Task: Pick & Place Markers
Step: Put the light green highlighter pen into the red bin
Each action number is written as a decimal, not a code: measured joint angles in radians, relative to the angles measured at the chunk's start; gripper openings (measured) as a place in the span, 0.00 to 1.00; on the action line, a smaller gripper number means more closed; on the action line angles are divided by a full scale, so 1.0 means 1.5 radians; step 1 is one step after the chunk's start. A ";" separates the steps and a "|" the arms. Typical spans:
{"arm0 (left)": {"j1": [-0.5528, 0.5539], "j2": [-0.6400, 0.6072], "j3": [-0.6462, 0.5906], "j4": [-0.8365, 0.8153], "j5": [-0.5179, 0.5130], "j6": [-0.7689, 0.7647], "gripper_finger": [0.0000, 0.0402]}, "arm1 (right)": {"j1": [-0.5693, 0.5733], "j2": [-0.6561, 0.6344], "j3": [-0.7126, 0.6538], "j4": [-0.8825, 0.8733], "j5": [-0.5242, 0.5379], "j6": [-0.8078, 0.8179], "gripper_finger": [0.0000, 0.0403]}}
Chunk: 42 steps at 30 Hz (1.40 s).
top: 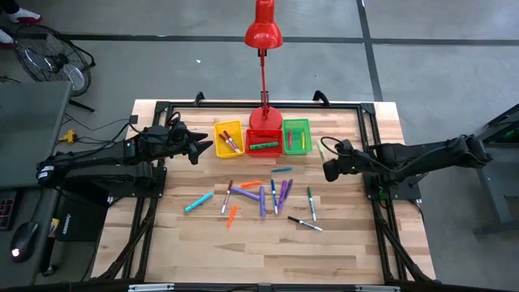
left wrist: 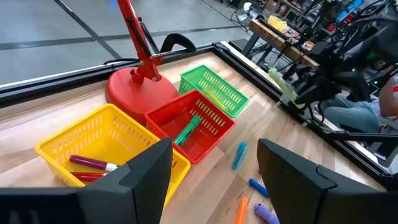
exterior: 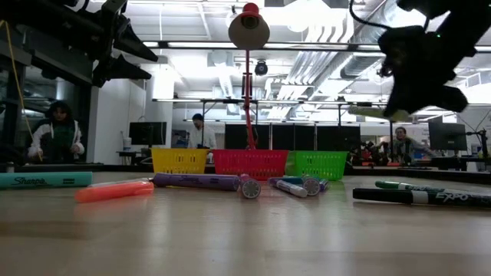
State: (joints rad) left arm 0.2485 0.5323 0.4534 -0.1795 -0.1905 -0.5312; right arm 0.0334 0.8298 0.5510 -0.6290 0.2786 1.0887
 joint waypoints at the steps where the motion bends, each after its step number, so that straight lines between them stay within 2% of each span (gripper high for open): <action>1: 0.000 0.000 0.000 0.000 0.000 0.000 0.58 | 0.000 0.001 0.000 0.015 -0.001 -0.014 0.15; 8: 0.000 0.000 0.000 0.000 0.003 -0.003 0.58 | -0.001 0.009 0.001 0.115 -0.015 -0.103 0.15; 14: 0.000 0.000 0.000 0.003 0.004 -0.002 0.58 | -0.052 0.056 0.034 0.168 -0.064 -0.185 0.15; 19: 0.000 0.000 0.000 0.003 0.004 -0.003 0.58 | -0.111 0.155 0.132 0.168 -0.118 -0.309 0.15; 23: 0.000 0.000 0.000 0.003 0.014 -0.003 0.58 | -0.149 0.251 0.226 0.118 -0.157 -0.411 0.15; 32: 0.000 0.000 0.000 0.004 0.018 -0.016 0.58 | -0.188 0.451 0.426 -0.024 -0.180 -0.624 0.15; 42: 0.000 0.000 0.000 0.004 0.018 -0.016 0.58 | -0.224 0.635 0.604 -0.088 -0.209 -0.806 0.15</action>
State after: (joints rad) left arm 0.2485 0.5320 0.4534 -0.1738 -0.1638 -0.5552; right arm -0.3026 1.7822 1.4565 -0.7616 -0.0345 -0.1198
